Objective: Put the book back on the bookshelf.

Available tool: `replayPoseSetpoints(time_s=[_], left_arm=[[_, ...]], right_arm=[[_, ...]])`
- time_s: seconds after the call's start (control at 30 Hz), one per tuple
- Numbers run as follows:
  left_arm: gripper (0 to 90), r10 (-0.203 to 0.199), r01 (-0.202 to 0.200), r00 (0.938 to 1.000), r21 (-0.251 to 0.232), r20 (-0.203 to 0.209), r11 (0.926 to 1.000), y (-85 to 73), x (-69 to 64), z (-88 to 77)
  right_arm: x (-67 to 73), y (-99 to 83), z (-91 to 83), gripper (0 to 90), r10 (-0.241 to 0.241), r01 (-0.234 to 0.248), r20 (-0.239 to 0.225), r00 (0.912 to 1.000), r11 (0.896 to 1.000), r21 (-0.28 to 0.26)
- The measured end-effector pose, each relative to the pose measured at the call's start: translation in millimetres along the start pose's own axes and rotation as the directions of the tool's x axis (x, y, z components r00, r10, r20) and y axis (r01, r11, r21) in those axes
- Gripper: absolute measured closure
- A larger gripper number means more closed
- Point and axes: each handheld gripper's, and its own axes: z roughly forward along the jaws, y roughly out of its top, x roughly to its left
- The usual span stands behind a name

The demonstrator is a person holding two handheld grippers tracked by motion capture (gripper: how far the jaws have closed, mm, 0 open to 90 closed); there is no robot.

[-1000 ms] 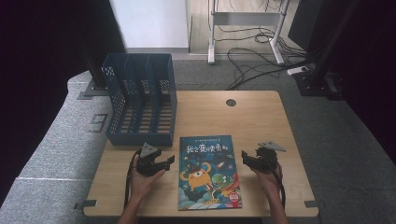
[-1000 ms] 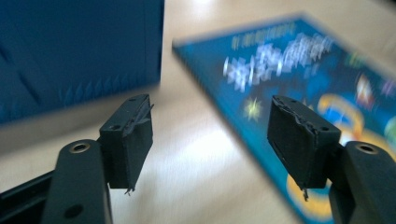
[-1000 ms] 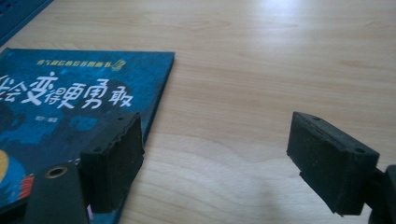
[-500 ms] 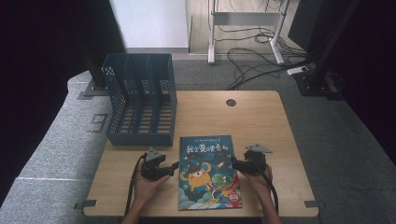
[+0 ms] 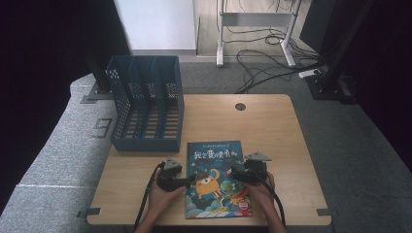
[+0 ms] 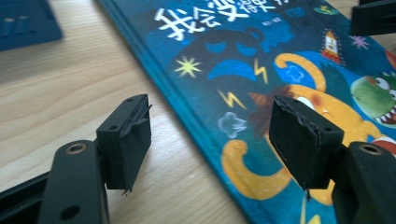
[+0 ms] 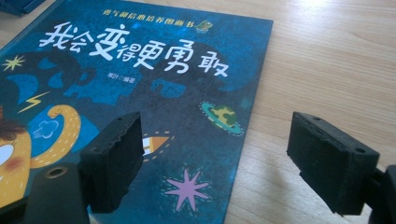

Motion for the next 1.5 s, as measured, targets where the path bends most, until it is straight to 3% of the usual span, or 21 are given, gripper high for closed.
replayPoseSetpoints(time_s=[0.37,0.53,0.73,1.07,1.4,1.5], left_arm=[[29.5,0.024,-0.024,0.9997,0.011,0.004,0.9997,-4.1,-10.6,10.3],[28.8,0.038,-0.038,0.9992,0.007,-0.014,0.9993,-5.6,-13.6,10.9],[29.2,0.023,-0.023,0.9997,0.001,-0.009,0.9997,-5.6,-12.8,10.8],[31.2,0.020,-0.020,0.9996,-0.007,-0.019,0.9998,-6.4,-13.0,10.7],[32.7,0.021,-0.021,0.9995,-0.011,-0.025,0.9997,-7.0,-12.8,10.6],[33.0,0.018,-0.018,0.9996,-0.013,-0.020,0.9998,-7.0,-12.0,10.5]], right_arm=[[4.6,-2.5,11.5,18.0,0.005,-0.005,-0.014,0.9999,1.000,0.030],[6.4,-2.4,11.9,18.3,0.008,-0.006,-0.038,0.9992,0.999,0.041],[7.4,-1.0,13.4,21.0,0.049,-0.046,-0.052,0.9974,0.997,0.054],[7.0,2.5,12.8,23.5,0.039,-0.035,-0.055,0.9977,0.996,0.085],[2.2,6.4,11.1,26.1,0.086,-0.078,-0.073,0.9936,0.992,0.104],[-2.0,7.7,9.4,27.3,0.124,-0.113,-0.098,0.9875,0.988,0.107]])
